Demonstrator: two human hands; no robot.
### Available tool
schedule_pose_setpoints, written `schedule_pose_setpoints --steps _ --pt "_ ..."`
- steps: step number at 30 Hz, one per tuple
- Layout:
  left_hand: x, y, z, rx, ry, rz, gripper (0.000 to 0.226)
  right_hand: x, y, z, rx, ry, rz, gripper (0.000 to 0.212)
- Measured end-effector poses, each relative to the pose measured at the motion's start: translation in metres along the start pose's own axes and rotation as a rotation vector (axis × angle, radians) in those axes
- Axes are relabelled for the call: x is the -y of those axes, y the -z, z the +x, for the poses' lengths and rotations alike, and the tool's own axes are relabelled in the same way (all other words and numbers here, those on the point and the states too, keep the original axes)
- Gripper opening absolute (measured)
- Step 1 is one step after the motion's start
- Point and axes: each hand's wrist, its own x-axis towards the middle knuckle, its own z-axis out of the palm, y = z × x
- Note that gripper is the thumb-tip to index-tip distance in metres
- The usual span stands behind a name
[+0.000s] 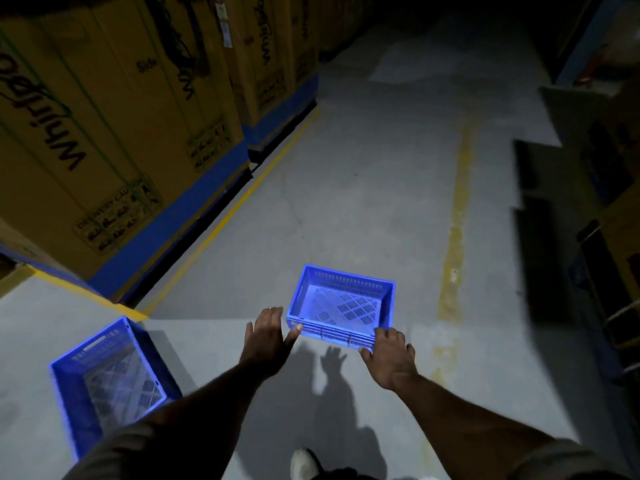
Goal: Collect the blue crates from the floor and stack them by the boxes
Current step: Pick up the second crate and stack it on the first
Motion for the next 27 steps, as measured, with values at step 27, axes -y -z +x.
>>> schedule_pose_setpoints --steps 27 --pt "0.182 0.108 0.39 0.267 -0.104 0.164 0.087 0.285 0.03 0.341 0.143 -0.039 0.012 0.062"
